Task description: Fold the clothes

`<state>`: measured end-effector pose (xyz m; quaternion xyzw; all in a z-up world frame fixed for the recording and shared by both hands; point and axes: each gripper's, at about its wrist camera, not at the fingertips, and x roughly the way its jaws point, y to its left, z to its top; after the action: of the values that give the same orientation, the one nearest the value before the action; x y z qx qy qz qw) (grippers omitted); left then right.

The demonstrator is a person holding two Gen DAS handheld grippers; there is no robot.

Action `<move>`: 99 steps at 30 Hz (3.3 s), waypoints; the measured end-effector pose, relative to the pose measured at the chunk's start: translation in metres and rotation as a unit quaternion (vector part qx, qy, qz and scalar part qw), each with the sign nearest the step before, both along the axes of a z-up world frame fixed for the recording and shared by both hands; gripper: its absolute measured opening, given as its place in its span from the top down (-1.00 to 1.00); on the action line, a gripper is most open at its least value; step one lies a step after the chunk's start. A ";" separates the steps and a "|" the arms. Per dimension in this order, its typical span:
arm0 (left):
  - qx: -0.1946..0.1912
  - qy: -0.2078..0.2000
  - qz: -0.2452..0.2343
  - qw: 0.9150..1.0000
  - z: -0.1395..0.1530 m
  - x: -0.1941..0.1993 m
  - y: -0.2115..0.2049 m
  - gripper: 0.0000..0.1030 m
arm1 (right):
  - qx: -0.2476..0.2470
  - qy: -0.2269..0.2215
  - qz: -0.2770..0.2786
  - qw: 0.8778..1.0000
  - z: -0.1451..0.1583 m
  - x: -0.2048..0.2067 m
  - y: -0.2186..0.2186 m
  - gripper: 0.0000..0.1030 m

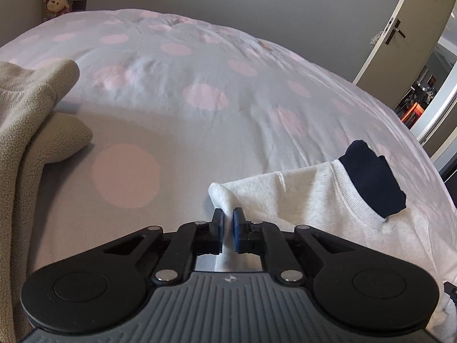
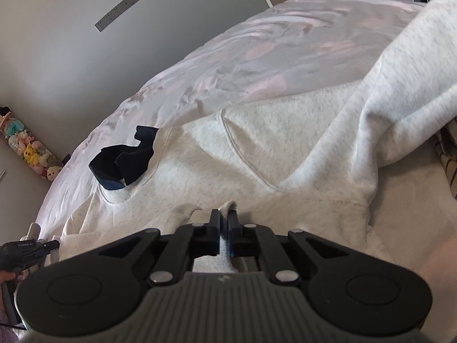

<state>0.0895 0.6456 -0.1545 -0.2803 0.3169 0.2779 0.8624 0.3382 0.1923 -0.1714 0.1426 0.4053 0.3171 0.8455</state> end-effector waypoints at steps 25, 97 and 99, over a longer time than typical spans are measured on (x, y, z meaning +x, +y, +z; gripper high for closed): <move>0.077 0.035 -0.021 0.996 0.023 -0.046 -0.032 0.87 | -0.033 -0.047 -0.040 0.998 -0.003 0.021 0.038 0.35; 0.029 0.016 -0.002 0.999 0.023 -0.048 -0.008 -0.21 | 0.066 0.037 -0.037 0.996 -0.008 0.028 0.015 -0.10; 0.007 0.019 0.005 1.000 0.010 -0.037 0.003 -0.21 | 0.071 0.046 -0.032 0.996 -0.012 0.031 0.018 -0.11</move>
<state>0.0527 0.6481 -0.1440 -0.2708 0.3297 0.2896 0.8568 0.3689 0.2104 -0.1832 0.2295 0.4157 0.3108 0.8234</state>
